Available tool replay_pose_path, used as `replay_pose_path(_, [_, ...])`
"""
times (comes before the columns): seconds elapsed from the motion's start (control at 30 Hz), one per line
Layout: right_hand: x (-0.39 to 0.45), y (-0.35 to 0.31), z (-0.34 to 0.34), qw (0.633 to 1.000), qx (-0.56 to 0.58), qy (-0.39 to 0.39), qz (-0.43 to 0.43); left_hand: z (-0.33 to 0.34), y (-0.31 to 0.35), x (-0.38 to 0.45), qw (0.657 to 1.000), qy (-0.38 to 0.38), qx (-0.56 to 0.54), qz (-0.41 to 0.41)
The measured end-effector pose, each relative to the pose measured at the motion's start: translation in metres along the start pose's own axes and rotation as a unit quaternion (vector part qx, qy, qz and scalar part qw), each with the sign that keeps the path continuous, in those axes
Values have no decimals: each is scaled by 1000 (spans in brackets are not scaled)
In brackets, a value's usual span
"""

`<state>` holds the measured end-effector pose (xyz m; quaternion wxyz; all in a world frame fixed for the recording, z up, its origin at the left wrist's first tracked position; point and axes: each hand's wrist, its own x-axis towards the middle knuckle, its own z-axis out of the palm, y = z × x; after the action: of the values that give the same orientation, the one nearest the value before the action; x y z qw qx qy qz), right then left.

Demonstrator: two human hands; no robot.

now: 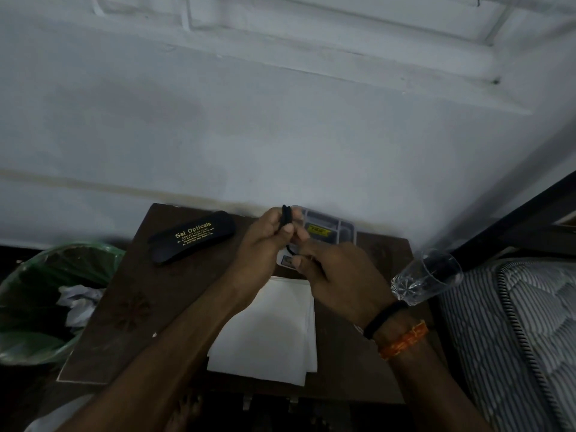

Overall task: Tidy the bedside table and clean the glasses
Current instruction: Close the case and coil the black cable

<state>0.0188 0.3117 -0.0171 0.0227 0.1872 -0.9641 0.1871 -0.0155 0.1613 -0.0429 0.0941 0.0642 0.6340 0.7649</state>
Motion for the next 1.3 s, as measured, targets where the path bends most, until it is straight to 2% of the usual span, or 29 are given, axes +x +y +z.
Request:
replay_pose_path(0.03, [-1, 0, -4, 1000, 2, 27, -4, 2, -1, -2, 999, -11, 40, 8])
replay_pose_path(0.1, [-2, 2, -10, 998, -1, 69, -11, 7, -1, -5, 998, -36, 42, -3])
replay_pose_path(0.2, [-3, 7, -14, 995, 25, 95, -27, 11, 4, -9, 997, -61, 53, 1])
replay_pose_path(0.33, [-5, 15, -15, 988, 29, 150, -34, 10, 14, -12, 986, -131, 99, -1])
replay_pose_path(0.53, [-3, 22, -19, 977, -8, 213, -15, -1, 11, -9, 978, -179, 99, -45])
replay_pose_path(0.63, [-1, 31, -16, 974, 18, 225, -4, -3, 11, -11, 977, -195, 41, -69])
replay_pose_path(0.77, [3, 33, -2, 981, 47, 186, 27, -3, 16, -10, 979, -144, -113, -93])
replay_pose_path(0.87, [4, 31, 8, 991, 61, 112, 46, -2, 19, -8, 962, -114, -229, -91])
replay_pose_path(0.97, [3, 26, 12, 996, 75, 28, 50, -3, 17, -5, 956, -102, -268, -68])
replay_pose_path(1.07, [2, 21, 13, 995, 77, -45, 36, -5, 11, -2, 966, -71, -248, -35])
replay_pose_path(1.13, [2, 18, 11, 995, 74, -68, 27, -4, 8, -2, 980, -45, -193, -8])
replay_pose_path(1.2, [1, 13, 8, 998, 51, -45, 14, -2, 6, -4, 995, -25, -91, 30])
replay_pose_path(1.3, [-1, 11, 1, 999, 17, 28, 5, 4, 6, -7, 997, -17, 15, 80])
